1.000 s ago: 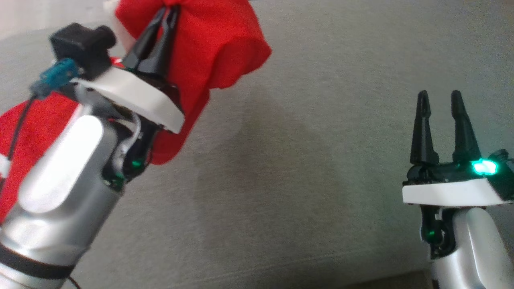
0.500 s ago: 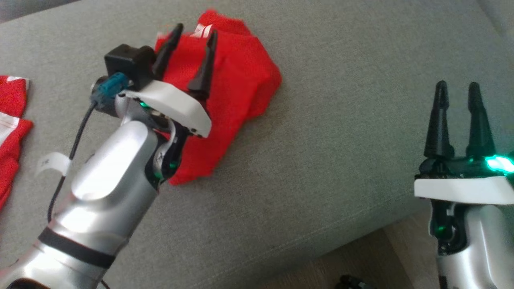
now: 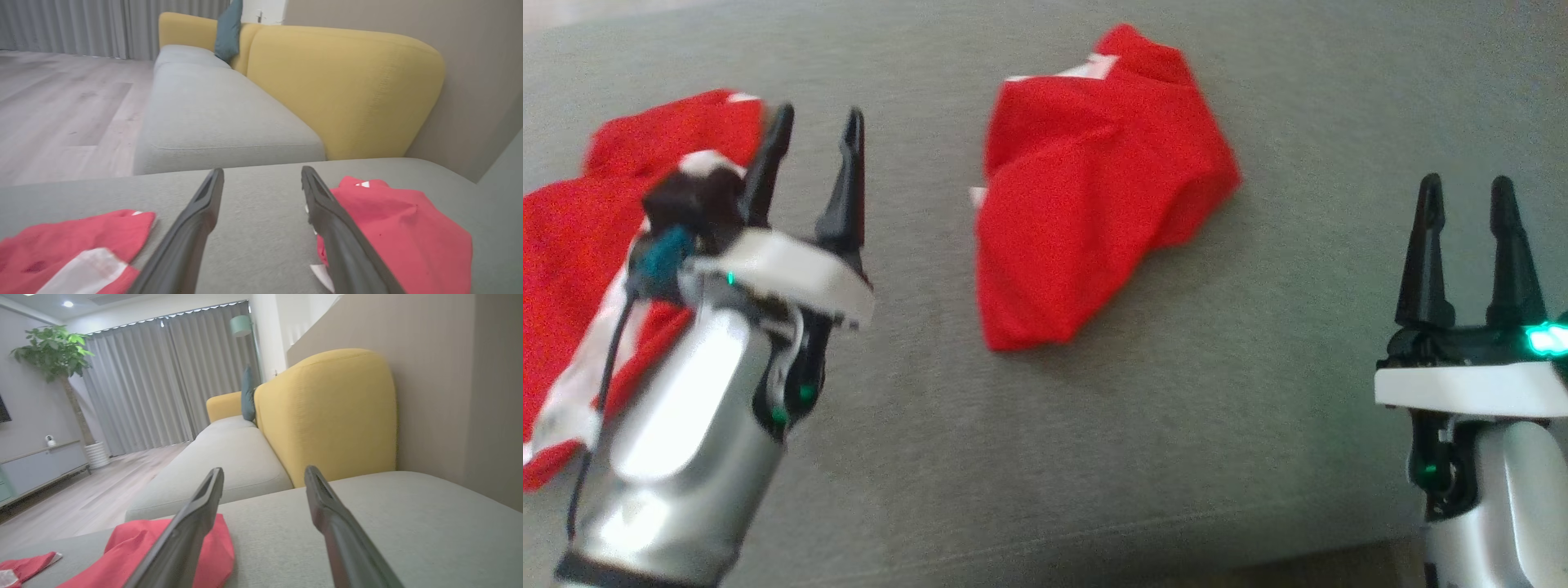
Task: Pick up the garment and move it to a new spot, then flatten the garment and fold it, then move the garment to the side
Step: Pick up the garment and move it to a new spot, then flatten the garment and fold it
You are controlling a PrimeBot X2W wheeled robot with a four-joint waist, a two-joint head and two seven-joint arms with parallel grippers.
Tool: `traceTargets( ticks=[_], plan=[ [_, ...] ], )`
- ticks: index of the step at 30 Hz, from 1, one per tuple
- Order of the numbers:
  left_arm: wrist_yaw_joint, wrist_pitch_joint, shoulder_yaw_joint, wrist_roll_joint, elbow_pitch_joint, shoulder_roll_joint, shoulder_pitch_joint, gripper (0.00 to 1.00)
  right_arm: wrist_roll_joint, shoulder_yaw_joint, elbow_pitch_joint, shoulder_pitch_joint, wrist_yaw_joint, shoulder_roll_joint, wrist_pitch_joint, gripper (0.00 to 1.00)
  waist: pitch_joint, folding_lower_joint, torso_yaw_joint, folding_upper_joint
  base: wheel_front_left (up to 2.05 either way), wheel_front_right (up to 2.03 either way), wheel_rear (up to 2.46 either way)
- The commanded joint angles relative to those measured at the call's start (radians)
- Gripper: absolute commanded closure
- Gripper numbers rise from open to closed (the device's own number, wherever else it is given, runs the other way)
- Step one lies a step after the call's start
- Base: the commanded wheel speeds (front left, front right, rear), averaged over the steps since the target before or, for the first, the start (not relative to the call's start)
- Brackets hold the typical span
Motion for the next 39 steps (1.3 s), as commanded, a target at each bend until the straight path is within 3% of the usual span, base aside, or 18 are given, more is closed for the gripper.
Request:
traceTargets(
  ticks=[1, 8, 13, 23, 31, 39],
  plan=[
    [-0.005, -0.010, 0.067, 0.031, -0.061, 0.029, 0.028, 0.00, -0.019, 0.015, -0.021, 0.003, 0.008, -0.006, -0.009, 0.00, -0.062, 0.0000, 0.114, 0.0000, 0.00, 0.00, 0.00],
    [-0.023, -0.011, 0.167, 0.110, -0.169, -0.004, 0.230, 0.00, -0.049, 0.028, 0.011, 0.023, 0.008, -0.006, -0.009, 0.00, -0.103, 0.0000, 0.186, 0.0000, 0.00, 0.00, 0.00],
    [-0.049, -0.011, 0.258, 0.167, -0.229, -0.083, 0.356, 0.00, -0.049, 0.037, 0.030, 0.041, 0.008, -0.006, -0.009, 0.00, -0.122, 0.0000, 0.207, 0.0000, 0.00, 0.00, 0.00],
    [-0.136, -0.011, 0.372, 0.277, -0.229, -0.196, 0.392, 0.00, -0.060, 0.060, 0.048, 0.049, 0.008, -0.006, -0.009, 0.00, -0.122, 0.0000, 0.224, 0.0000, 0.00, 0.00, 0.00],
    [-0.197, -0.011, 0.412, 0.320, -0.203, -0.241, 0.388, 0.00, -0.086, 0.181, 0.101, 0.034, 0.008, -0.006, -0.008, 0.00, -0.091, 0.0000, 0.257, 0.0000, 0.00, 0.00, 0.00],
    [-0.228, -0.011, 0.442, 0.337, -0.180, -0.263, 0.370, 0.00, -0.089, 0.343, 0.233, -0.008, 0.008, -0.006, 0.161, 0.00, -0.041, 0.0000, 0.321, 0.0000, 0.00, 0.00, 0.00]
  ],
)
